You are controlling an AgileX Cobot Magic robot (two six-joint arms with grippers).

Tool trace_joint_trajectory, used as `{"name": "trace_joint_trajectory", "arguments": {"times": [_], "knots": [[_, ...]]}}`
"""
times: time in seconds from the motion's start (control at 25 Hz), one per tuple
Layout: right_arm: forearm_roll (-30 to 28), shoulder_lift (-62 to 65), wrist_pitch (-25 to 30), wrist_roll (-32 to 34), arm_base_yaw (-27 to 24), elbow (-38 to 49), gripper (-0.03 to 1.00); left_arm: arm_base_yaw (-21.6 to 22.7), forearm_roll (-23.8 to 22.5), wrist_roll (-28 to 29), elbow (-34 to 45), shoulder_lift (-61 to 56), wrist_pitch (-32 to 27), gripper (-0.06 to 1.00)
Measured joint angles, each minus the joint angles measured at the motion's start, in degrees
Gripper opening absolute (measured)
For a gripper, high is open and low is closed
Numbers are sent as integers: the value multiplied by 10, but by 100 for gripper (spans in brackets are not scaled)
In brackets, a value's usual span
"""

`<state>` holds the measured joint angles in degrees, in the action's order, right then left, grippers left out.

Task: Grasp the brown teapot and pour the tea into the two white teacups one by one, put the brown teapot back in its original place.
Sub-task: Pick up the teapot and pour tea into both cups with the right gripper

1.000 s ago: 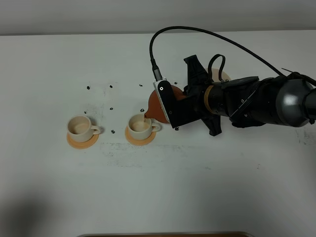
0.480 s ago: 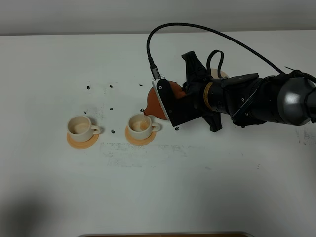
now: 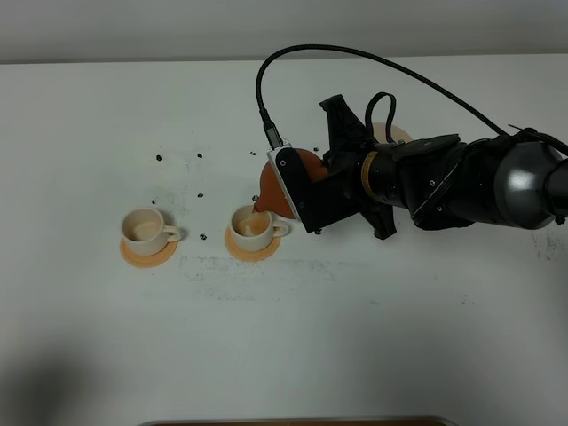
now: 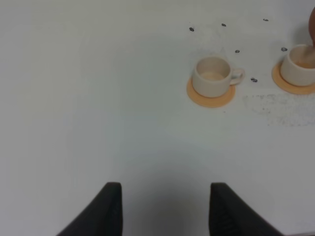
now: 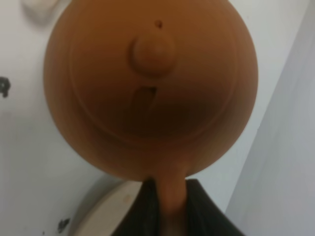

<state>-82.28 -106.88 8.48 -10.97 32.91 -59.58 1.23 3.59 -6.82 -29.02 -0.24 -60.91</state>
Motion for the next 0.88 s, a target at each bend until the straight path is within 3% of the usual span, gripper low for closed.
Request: {"name": "trace_joint_trajectory", "arguments": {"times": [0.88], "knots": [[-41, 1, 13, -4, 1, 0, 12, 0, 0, 0, 0, 0, 0, 43]]}}
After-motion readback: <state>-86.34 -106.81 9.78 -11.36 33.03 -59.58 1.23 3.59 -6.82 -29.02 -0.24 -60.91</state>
